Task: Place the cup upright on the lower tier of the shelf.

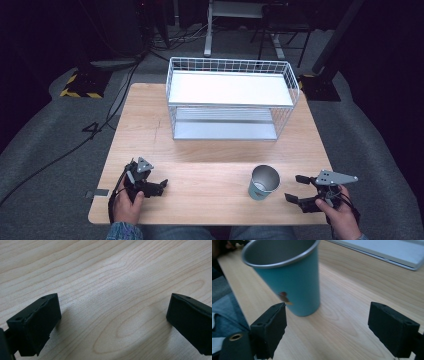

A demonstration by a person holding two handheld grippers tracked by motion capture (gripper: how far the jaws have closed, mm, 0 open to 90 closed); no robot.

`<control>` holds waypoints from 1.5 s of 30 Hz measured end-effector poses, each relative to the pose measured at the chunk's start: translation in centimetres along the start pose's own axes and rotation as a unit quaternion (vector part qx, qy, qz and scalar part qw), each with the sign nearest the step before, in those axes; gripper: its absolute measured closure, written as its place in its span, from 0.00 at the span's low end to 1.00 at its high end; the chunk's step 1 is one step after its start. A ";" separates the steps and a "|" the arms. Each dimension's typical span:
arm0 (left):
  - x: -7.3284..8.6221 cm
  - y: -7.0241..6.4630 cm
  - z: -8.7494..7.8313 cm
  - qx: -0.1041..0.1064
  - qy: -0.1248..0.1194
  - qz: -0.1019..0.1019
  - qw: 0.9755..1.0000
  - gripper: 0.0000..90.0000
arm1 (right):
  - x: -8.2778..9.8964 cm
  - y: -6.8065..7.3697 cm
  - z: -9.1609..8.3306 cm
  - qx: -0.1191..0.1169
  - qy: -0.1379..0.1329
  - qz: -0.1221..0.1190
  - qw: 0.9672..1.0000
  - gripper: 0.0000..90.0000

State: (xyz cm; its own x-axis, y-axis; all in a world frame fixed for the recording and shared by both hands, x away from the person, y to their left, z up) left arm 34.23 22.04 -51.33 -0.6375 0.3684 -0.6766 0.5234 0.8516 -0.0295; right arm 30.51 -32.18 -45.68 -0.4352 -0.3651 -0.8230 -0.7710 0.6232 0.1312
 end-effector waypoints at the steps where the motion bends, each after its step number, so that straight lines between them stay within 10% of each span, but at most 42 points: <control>1: 0.0 0.0 0.0 0.000 0.000 0.000 1.000 0.00 | -0.2 0.6 0.2 -0.009 0.001 -0.007 1.000 0.18; 10: 0.0 0.0 0.0 0.000 0.000 0.000 1.000 0.00 | -0.5 2.7 2.3 -0.037 0.003 -0.028 0.999 0.18; 27: 0.2 -0.1 -0.1 -0.005 -0.001 -0.003 1.000 0.00 | -0.2 3.3 7.6 -0.016 0.000 -0.008 1.000 0.18; 45: 0.2 -0.1 -0.1 -0.005 -0.001 -0.003 1.000 0.00 | -0.4 3.5 8.4 -0.010 -0.015 -0.021 1.000 0.23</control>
State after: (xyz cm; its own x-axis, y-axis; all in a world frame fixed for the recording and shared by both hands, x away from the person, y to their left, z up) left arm 33.99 22.03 -51.35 -0.6390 0.3626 -0.6783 0.5146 0.8570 -0.0266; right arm 31.86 -24.03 -49.50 -0.3880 -0.3691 -0.8445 -0.7974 0.5939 0.1068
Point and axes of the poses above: each handheld gripper's, and its own axes: z roughly forward along the jaws, x roughly out of its underside, y roughly to its left, the point moved 1 cm from there along z, roughly forward along the jaws, and after that the axes turned 1 degree about -y, right-handed, at the moved point
